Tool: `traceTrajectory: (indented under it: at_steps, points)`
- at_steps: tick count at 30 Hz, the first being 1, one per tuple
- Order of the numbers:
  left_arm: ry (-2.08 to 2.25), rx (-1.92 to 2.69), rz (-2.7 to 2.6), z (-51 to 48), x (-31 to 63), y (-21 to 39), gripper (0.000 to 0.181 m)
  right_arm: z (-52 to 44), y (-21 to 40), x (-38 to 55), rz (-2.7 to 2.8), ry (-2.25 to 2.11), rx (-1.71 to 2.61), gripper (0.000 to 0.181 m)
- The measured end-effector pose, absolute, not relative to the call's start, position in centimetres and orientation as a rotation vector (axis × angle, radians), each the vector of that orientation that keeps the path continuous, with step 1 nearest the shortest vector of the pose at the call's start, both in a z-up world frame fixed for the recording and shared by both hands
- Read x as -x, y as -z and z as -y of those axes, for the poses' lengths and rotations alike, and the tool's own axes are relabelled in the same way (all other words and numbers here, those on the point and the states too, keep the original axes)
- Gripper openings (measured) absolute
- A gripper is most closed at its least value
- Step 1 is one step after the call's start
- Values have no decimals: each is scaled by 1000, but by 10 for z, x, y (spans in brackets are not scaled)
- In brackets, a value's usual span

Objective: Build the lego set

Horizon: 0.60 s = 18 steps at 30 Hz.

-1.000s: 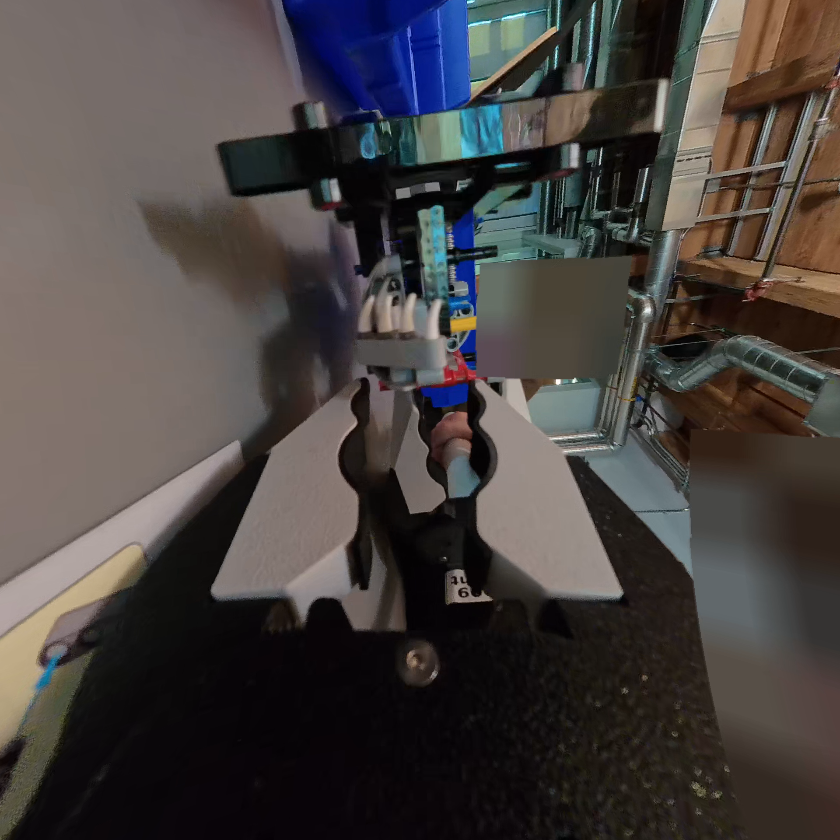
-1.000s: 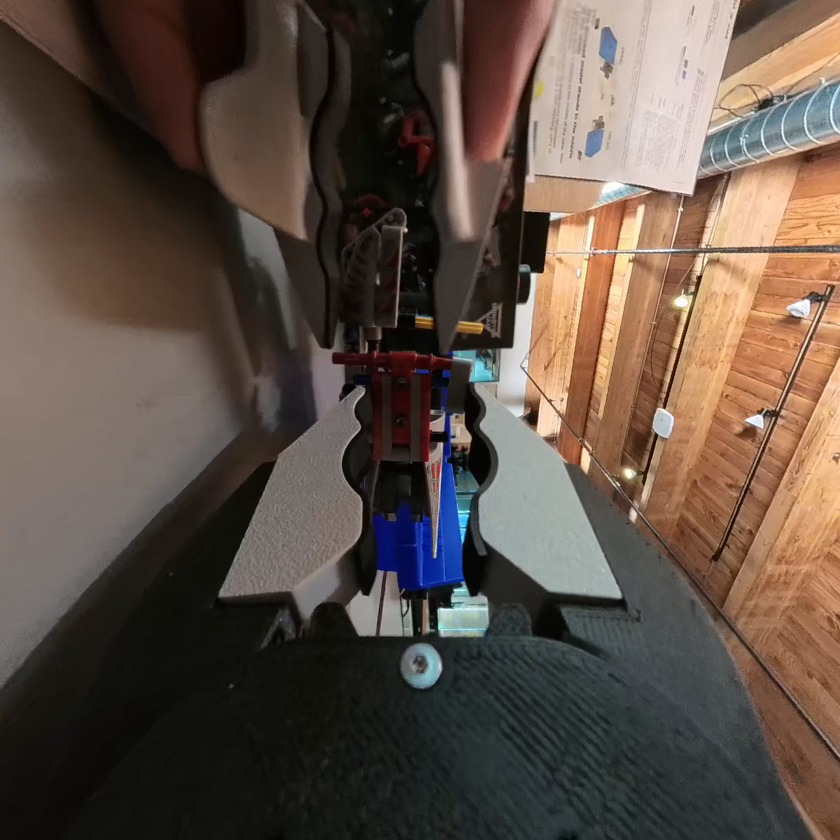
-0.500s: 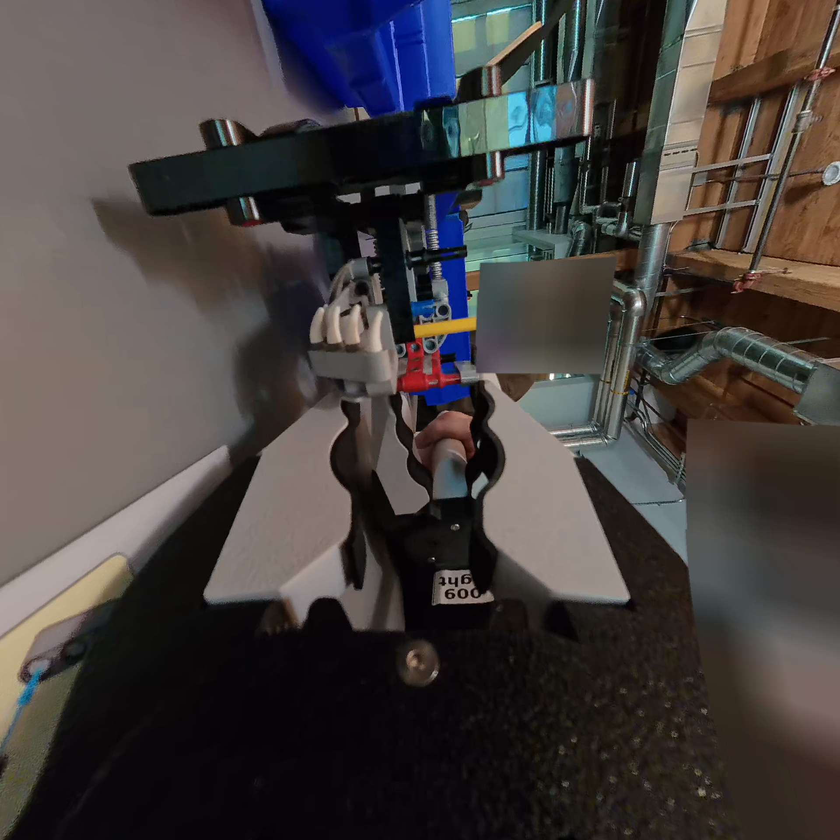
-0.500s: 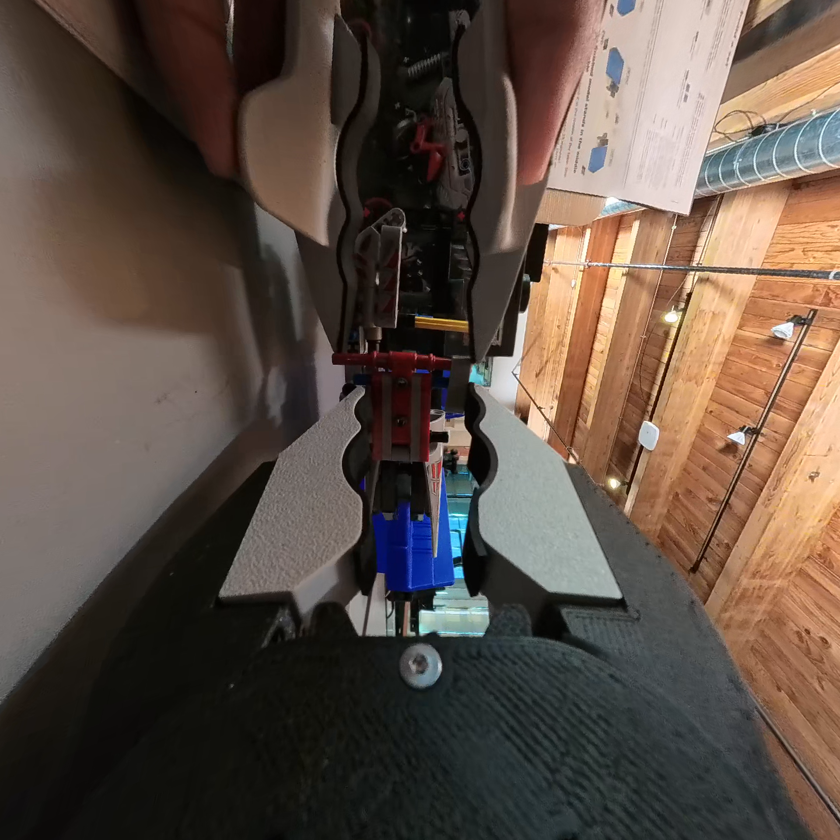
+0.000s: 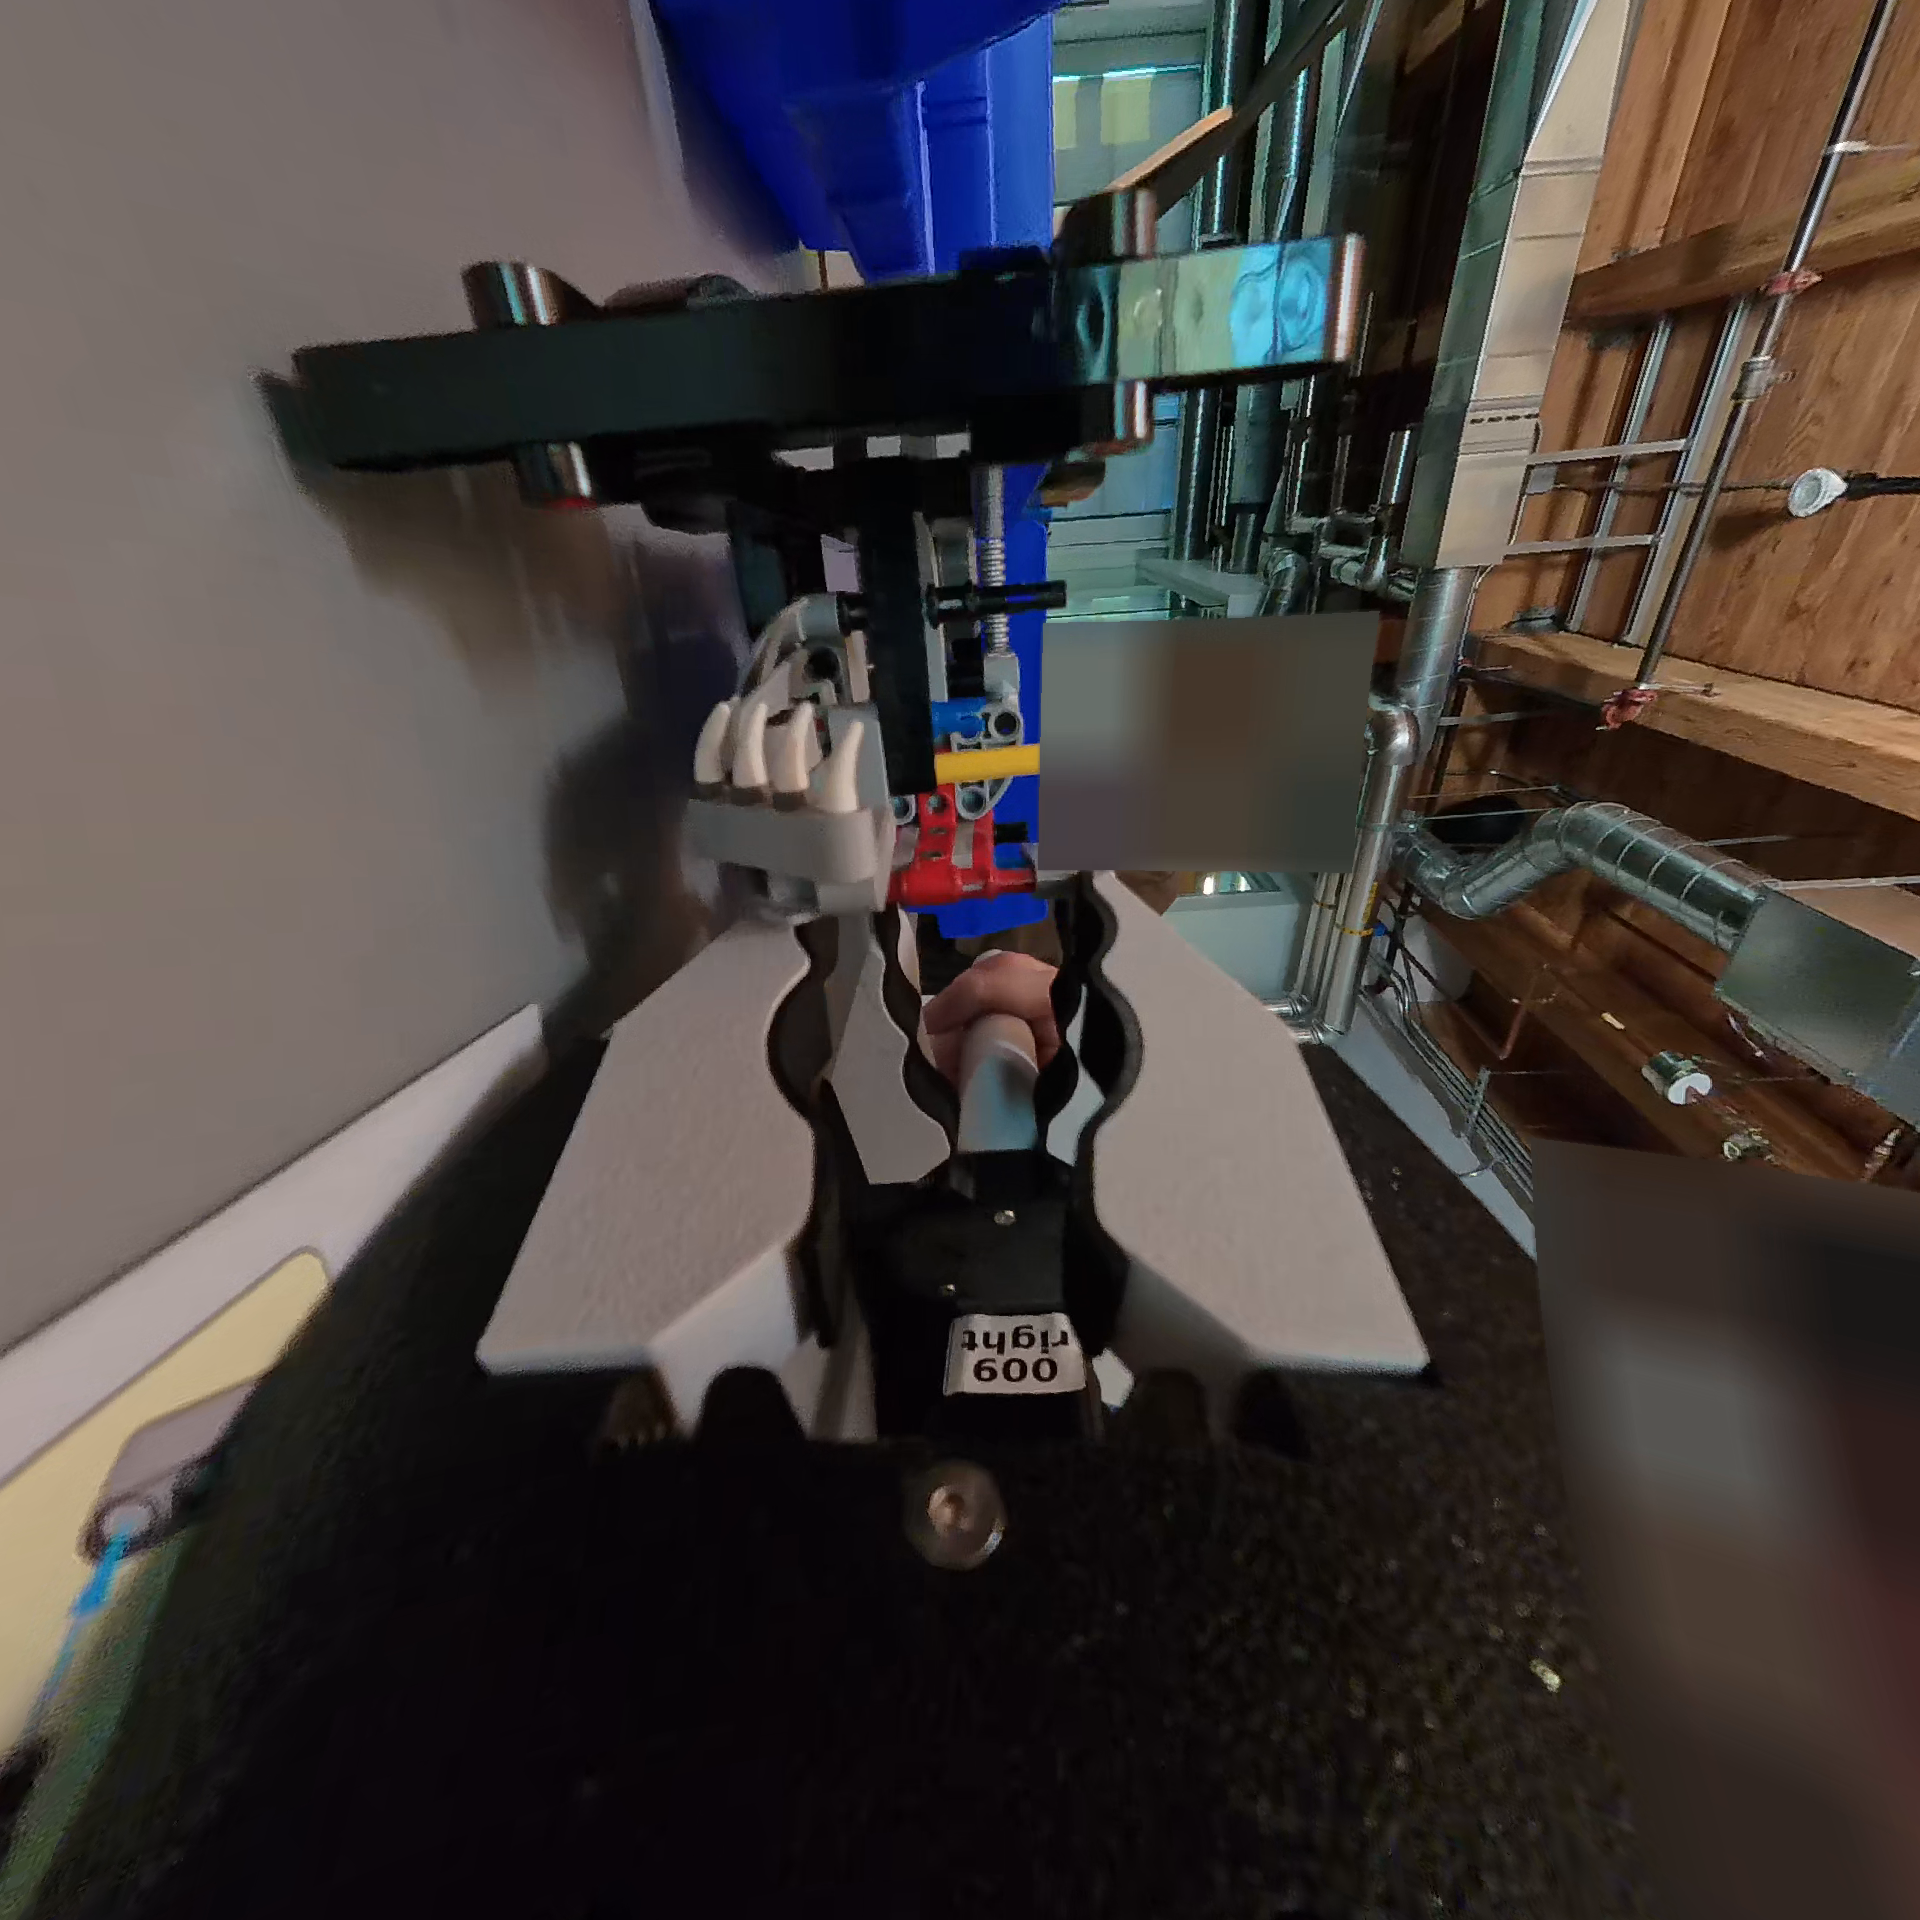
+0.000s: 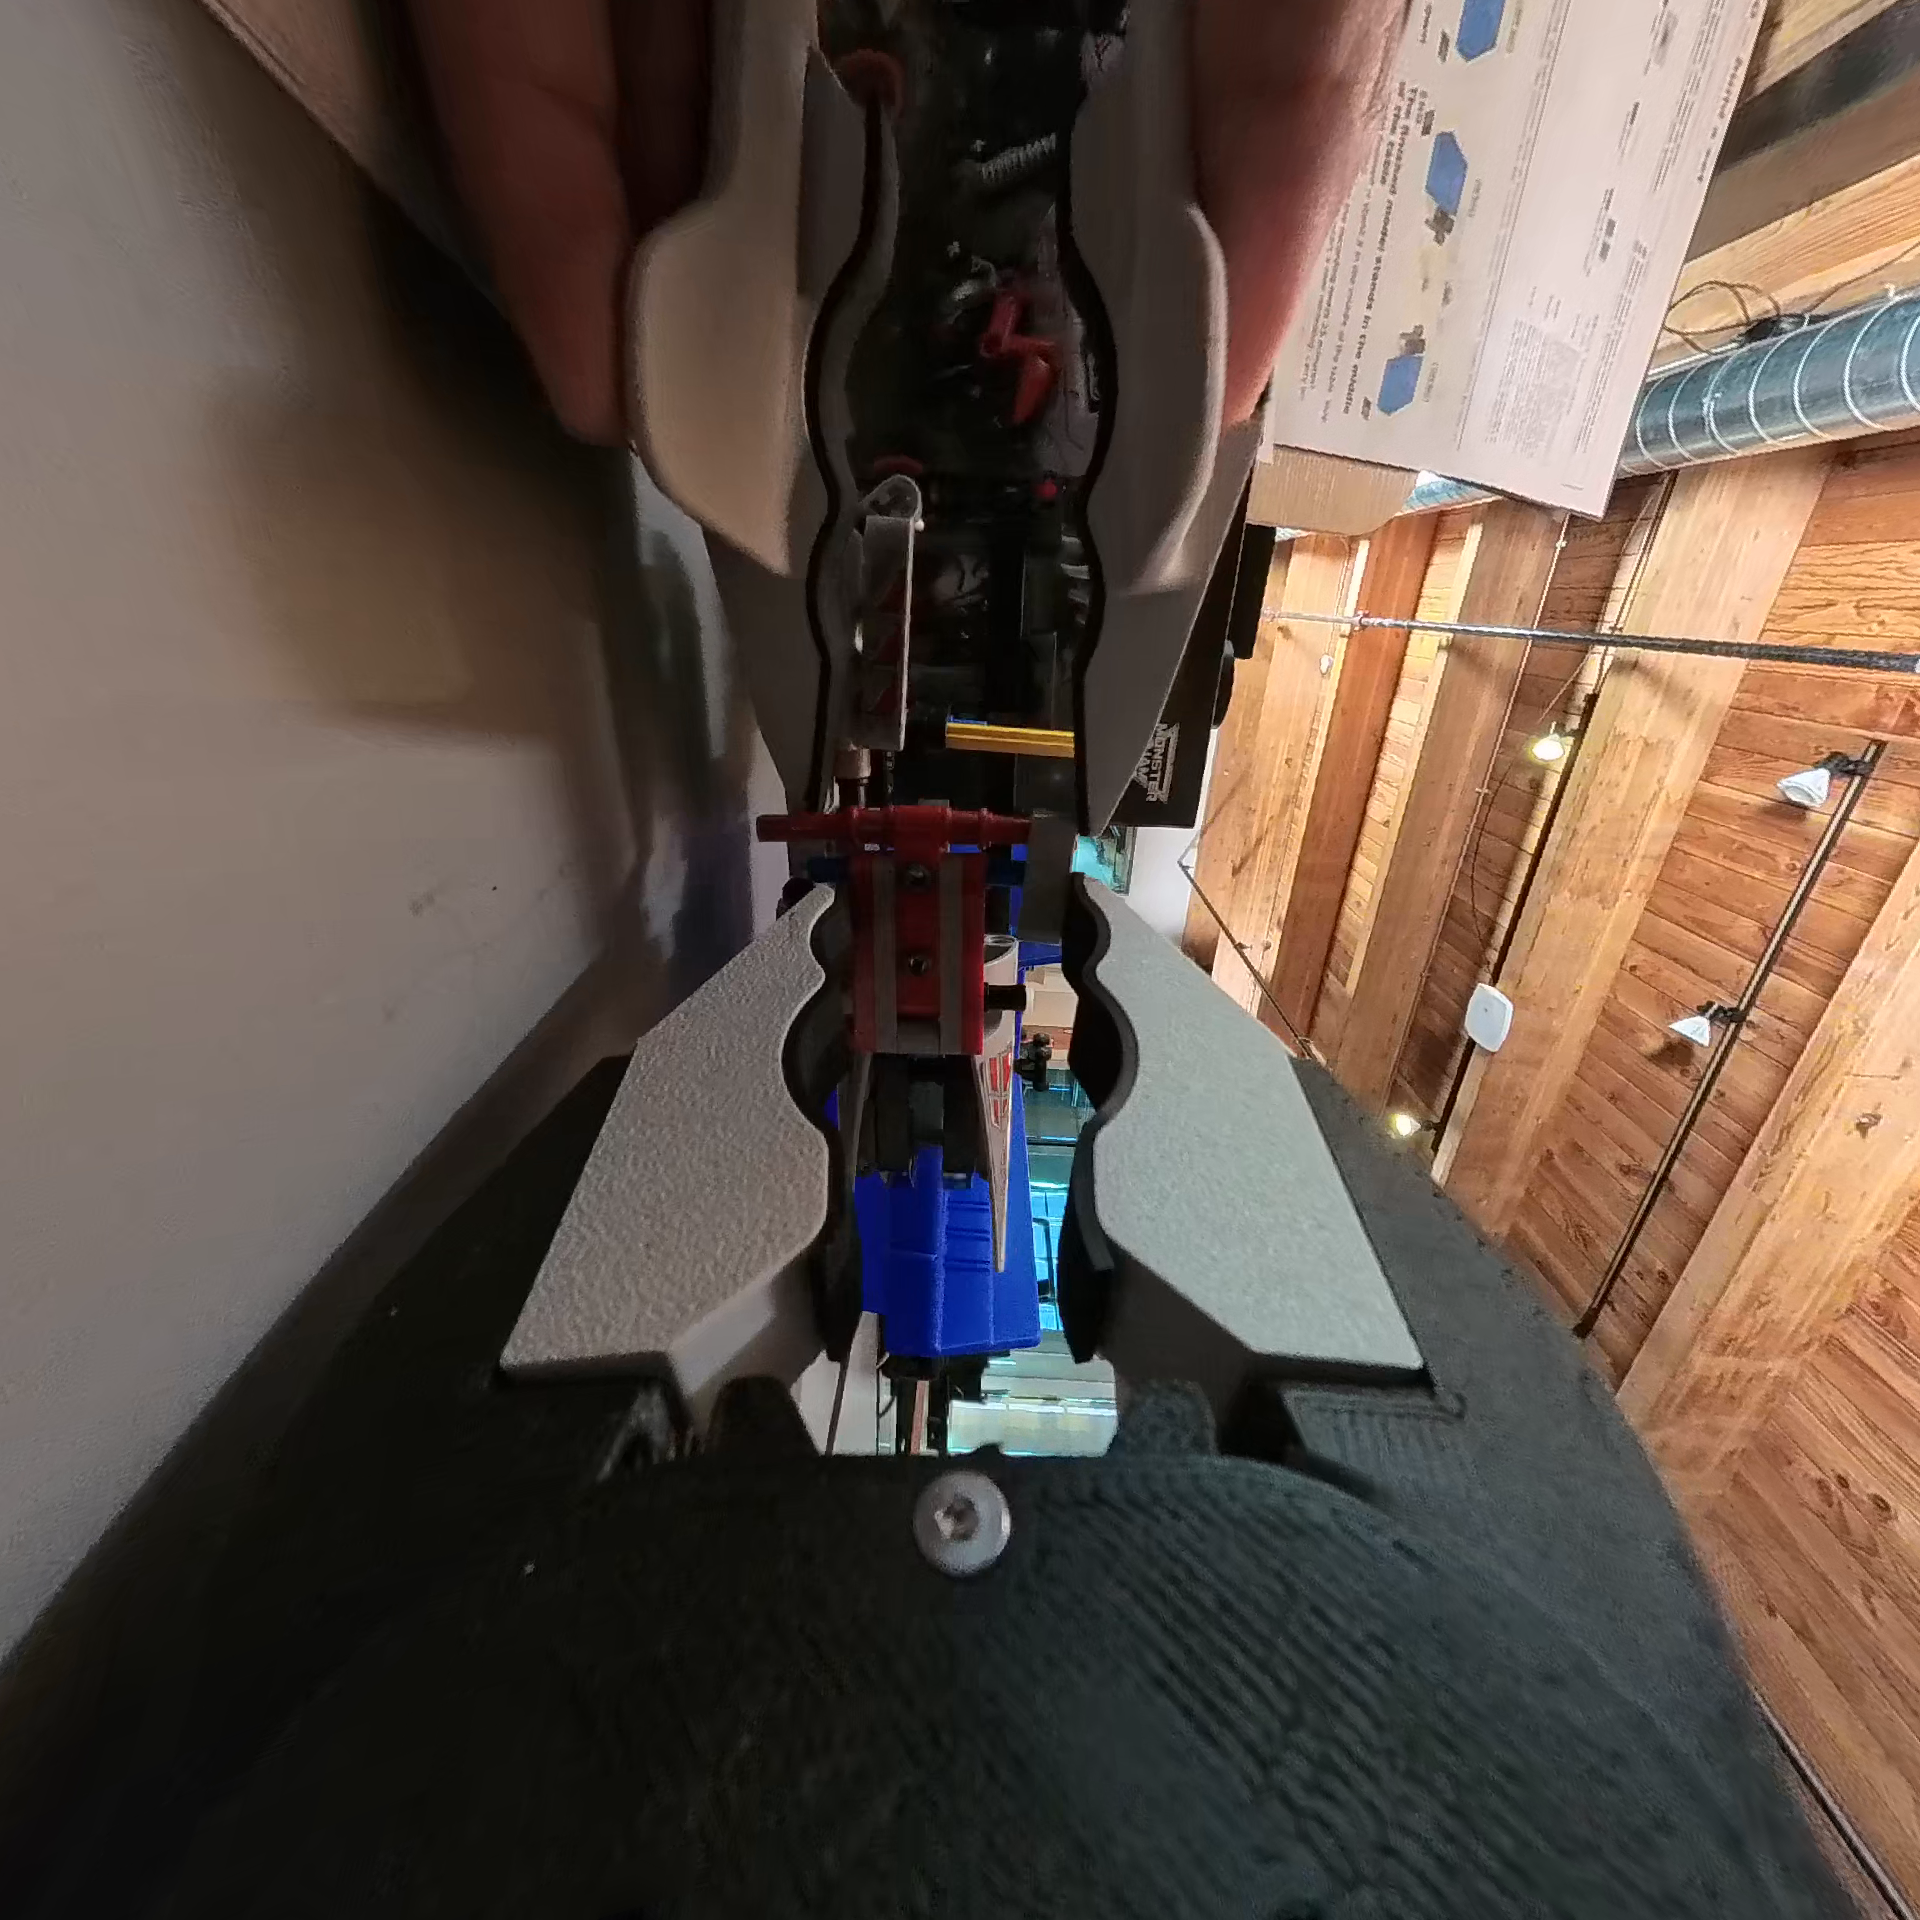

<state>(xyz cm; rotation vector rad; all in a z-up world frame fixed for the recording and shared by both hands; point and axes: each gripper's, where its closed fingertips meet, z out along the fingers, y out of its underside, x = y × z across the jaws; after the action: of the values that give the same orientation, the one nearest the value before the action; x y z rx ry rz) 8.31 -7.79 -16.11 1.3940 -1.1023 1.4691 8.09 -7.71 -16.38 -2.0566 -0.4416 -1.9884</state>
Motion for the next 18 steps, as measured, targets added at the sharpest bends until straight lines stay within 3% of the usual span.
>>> traceTrajectory:
  at_steps: [18]
  points:
    - [-1492, -1375, 1122, 77, -84, 161, 37, 81, 169, -80, 437, 1970, 2077, 40]
